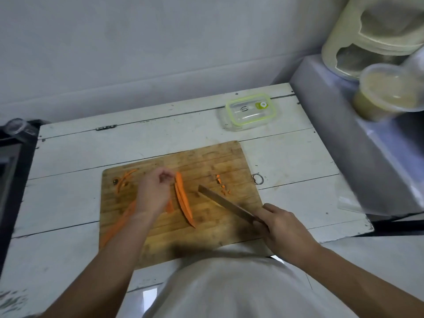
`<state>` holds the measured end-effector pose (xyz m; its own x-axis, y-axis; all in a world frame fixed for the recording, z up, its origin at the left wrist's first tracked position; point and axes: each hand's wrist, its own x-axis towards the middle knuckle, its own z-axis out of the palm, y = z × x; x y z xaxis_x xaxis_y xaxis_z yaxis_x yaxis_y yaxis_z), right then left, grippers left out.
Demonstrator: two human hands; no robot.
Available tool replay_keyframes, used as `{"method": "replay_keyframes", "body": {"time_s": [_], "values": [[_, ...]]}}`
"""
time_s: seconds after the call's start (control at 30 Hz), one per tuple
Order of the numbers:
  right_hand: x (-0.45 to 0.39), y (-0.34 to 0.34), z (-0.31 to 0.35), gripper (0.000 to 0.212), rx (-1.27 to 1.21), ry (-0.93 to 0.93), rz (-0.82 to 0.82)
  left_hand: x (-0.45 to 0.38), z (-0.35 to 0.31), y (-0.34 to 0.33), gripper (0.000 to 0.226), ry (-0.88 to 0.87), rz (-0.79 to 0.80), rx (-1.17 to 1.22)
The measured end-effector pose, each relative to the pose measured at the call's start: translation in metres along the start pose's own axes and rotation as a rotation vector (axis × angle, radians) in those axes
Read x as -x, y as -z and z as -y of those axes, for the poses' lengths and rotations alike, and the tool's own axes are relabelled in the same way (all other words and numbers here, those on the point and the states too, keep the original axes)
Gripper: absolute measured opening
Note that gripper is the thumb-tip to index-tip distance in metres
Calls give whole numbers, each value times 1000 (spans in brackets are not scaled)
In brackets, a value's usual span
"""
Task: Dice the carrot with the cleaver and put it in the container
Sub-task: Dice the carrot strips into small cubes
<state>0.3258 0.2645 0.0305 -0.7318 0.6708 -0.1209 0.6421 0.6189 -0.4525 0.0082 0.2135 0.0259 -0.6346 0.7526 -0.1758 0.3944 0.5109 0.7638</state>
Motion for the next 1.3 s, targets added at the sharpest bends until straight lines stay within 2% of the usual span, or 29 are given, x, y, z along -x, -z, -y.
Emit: {"method": "replay_keyframes", "body": {"time_s": [0.07, 0.17, 0.33, 0.47, 0.63, 0.73, 0.83, 0.93, 1.03, 1.2, 1.3], "values": [[-9, -4, 10, 17, -43, -73, 31, 4, 19, 7, 31, 9, -25, -111], [-26, -8, 17, 21, 26, -102, 82, 21, 33, 2, 23, -81, -10, -239], [-55, 10, 3, 19, 191, -50, 49, 57, 35, -27, 21, -283, -9, -481], [-79, 26, -18, 23, 243, 30, 23, 62, 43, -35, 26, -298, -14, -548], [-89, 33, -19, 21, 10, -14, 6, 50, 51, -14, 21, -280, -137, -535], [-85, 34, -6, 34, -325, -219, -3, 40, 48, -7, 15, -215, -133, -513], [-84, 28, 11, 23, -543, -375, -35, 41, 32, -25, 26, -82, -74, -486], [-84, 23, 23, 19, -636, -447, -75, 49, 28, -47, 30, -24, -57, -505], [-83, 19, 29, 16, -669, -468, -88, 51, 45, -39, 27, 3, -107, -453], [-83, 12, 36, 13, -652, -487, -105, 47, 56, -21, 22, -47, -77, -472], [-80, 8, 40, 12, -634, -492, -89, 48, 56, -27, 26, -126, -63, -600]]}}
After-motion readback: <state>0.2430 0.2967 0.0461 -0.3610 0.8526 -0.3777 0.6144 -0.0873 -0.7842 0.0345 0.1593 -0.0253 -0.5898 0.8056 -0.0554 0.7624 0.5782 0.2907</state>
